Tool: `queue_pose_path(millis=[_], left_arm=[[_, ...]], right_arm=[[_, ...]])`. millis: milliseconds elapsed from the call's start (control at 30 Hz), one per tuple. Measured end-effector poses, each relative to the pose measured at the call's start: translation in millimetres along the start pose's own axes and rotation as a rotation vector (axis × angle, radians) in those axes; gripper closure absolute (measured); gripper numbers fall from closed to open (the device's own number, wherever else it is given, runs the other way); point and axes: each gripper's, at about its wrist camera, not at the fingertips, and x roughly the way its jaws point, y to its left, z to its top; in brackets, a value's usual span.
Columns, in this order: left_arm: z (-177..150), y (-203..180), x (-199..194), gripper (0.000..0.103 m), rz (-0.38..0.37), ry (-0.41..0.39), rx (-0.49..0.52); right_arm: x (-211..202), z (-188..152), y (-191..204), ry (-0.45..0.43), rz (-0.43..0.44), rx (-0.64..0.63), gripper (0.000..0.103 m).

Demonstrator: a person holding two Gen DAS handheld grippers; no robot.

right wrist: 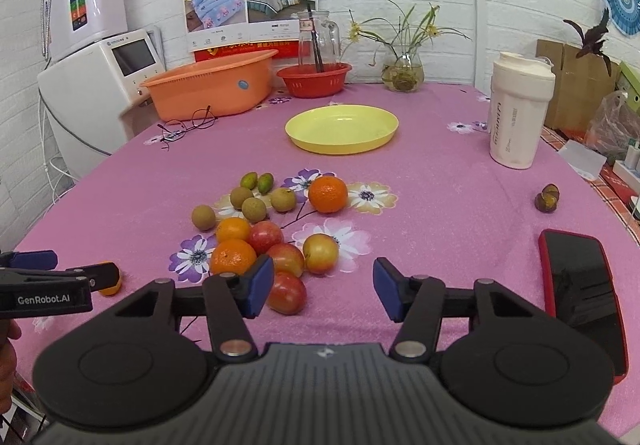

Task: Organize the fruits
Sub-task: 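Move left tool toward the lone orange while right tool approaches a red apple, then close left tool on the orange while right tool closes on the red apple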

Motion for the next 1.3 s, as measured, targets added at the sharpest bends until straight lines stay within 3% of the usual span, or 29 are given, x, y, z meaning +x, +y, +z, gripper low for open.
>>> queue_pose_path(millis=[267,867,1200,1300], left_arm=[[-2.0,0.9,7.4,0.015,0.001,0.019,0.003],[-1.5,5.7,12.1,0.02,-0.005,0.028,-0.002],[-1.8,8.4,24.8,0.02,-0.003,0.053,-0.007],[-2.0,8.2,27.9,0.027,-0.012,0.059,-0.005]], right_arm=[[12.2,-3.1,-5.5,0.07,0.038,0.038,0.031],[21.0,-4.3,-5.7,0.108,0.029,0.052,0.031],[31.7,-3.5,-5.8,0.121,0.085,0.068,0.031],[34.8,-3.9,-5.5,0.124,0.102,0.063,0.031]])
